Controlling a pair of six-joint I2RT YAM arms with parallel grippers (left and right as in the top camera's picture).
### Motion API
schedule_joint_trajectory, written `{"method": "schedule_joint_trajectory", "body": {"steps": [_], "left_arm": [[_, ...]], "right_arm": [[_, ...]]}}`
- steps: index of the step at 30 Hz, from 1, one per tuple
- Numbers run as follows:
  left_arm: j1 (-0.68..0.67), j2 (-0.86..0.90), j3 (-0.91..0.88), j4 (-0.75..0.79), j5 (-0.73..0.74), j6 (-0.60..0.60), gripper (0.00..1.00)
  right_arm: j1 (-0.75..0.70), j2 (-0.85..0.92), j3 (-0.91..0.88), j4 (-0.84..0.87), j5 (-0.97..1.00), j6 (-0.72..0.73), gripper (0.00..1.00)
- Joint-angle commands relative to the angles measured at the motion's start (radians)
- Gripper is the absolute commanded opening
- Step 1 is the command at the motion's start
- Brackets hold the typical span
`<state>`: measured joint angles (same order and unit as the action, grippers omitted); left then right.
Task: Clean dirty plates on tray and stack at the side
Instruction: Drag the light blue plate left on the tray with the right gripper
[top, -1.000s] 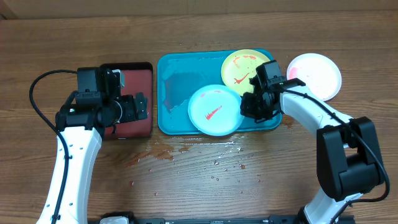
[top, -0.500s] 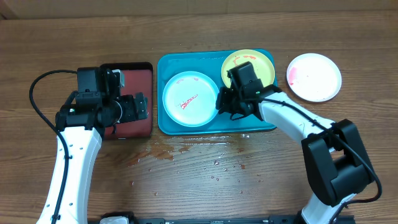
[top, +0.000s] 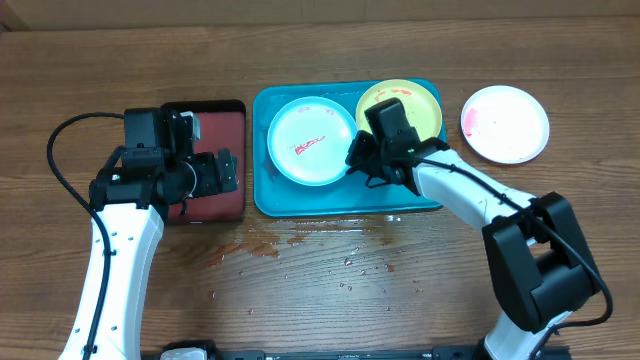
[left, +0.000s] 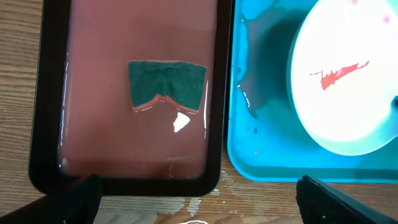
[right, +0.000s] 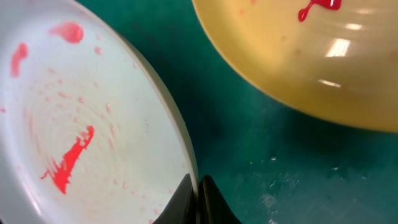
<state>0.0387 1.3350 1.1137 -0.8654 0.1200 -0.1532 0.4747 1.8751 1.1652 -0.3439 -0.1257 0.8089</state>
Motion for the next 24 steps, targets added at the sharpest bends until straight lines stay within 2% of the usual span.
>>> {"method": "schedule_joint_trajectory", "body": {"steps": [1,7,8,10,12,13,18,24], "left_arm": [[-0.007,-0.018,0.021,0.001,0.011,-0.024,1.0],[-0.007,-0.018,0.021,-0.001,0.011,-0.054,1.0],[-0.007,-0.018,0.021,-0.001,0.011,-0.053,1.0],[-0.007,-0.018,0.02,-0.001,0.011,-0.053,1.0],[-0.007,-0.018,0.021,-0.002,0.011,-0.053,1.0],[-0.007,-0.018,0.021,-0.001,0.011,-0.053,1.0],[-0.007,-0.018,0.02,-0.002,0.0,-0.053,1.0],[-0.008,-0.014,0.014,-0.002,-0.079,-0.053,1.0]], "right_arm": [[0.027,0.001,0.024,-0.009,0.047,0.08,0.04],[0.037,0.001,0.024,-0.018,0.065,0.117,0.04],[0.037,0.001,0.024,-0.017,0.065,0.12,0.1],[0.037,0.001,0.024,-0.017,0.064,0.12,0.31],[0.037,0.001,0.025,-0.017,0.056,0.119,0.42],[0.037,0.001,0.027,-0.018,0.048,0.119,0.51],[0.034,-0.02,0.103,-0.107,-0.008,0.039,0.7],[0.028,-0.098,0.288,-0.346,0.023,-0.168,0.81]]}}
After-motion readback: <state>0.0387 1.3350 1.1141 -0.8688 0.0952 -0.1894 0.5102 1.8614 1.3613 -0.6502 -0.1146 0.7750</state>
